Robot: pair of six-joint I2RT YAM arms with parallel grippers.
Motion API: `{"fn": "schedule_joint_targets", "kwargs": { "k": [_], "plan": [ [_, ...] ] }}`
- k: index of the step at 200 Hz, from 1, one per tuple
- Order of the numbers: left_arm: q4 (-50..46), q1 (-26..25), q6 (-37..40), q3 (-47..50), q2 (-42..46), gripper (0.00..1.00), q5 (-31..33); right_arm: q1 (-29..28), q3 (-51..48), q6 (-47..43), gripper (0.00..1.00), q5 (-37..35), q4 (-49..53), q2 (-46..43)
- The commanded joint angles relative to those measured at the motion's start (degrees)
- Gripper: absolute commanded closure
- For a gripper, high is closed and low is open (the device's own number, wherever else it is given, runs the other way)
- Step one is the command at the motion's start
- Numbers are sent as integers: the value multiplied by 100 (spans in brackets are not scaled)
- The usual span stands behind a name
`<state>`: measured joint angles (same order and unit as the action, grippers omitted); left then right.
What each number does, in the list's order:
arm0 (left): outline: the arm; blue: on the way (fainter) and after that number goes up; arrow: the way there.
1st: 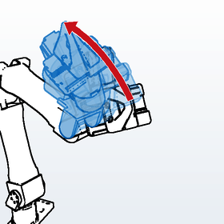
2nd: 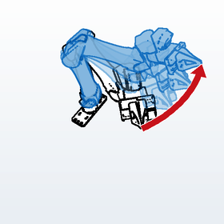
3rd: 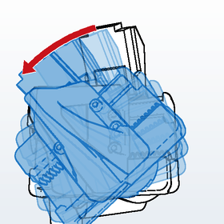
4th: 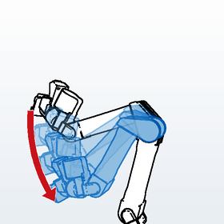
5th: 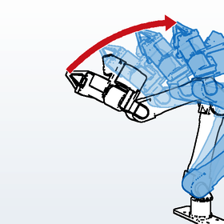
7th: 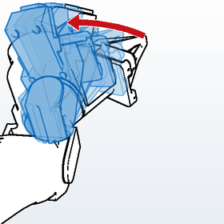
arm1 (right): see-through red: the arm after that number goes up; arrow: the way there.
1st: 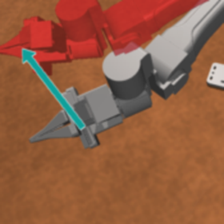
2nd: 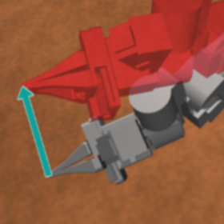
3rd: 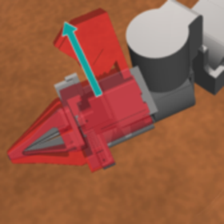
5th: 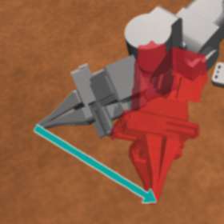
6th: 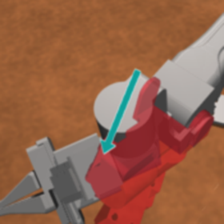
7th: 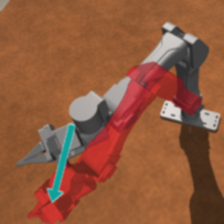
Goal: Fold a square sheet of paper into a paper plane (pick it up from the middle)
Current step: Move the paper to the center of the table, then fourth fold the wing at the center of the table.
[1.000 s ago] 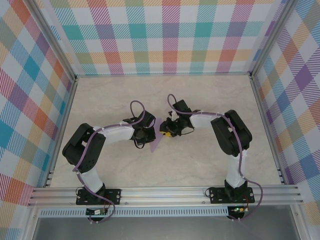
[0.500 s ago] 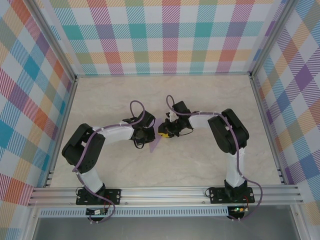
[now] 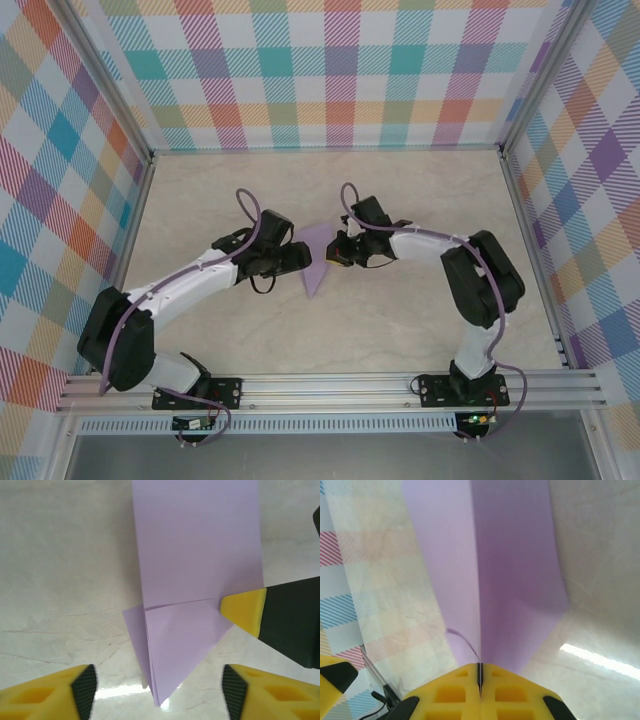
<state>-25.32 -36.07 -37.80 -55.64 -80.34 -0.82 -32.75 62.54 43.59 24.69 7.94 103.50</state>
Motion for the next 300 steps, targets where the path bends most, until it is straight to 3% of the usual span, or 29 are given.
{"fn": "schedule_joint_targets", "kwargs": {
  "k": [1,53,110,175,210,230,300],
  "plan": [
    [95,48,217,118,315,24,-135,-29,-242,295,100,-734,346,-518],
    [884,39,576,587,656,16,-568,-249,-435,1323,100,-2017,1185,-1405],
    [1637,6,925,988,879,13,-730,-596,-147,1937,100,-2667,1666,-1470],
    [2599,-457,1858,1425,484,13,-492,-436,-439,3116,100,-2249,1363,-1147],
    [3509,-848,2835,1762,137,17,-249,-317,-295,3440,100,-1846,1560,-904],
    [4419,-969,3270,2171,26,18,-320,-252,-126,3502,100,-1595,1752,-728],
    [4888,-1006,4307,2129,-690,33,-842,-97,97,3546,100,-1188,2067,-525]
  ]
}}
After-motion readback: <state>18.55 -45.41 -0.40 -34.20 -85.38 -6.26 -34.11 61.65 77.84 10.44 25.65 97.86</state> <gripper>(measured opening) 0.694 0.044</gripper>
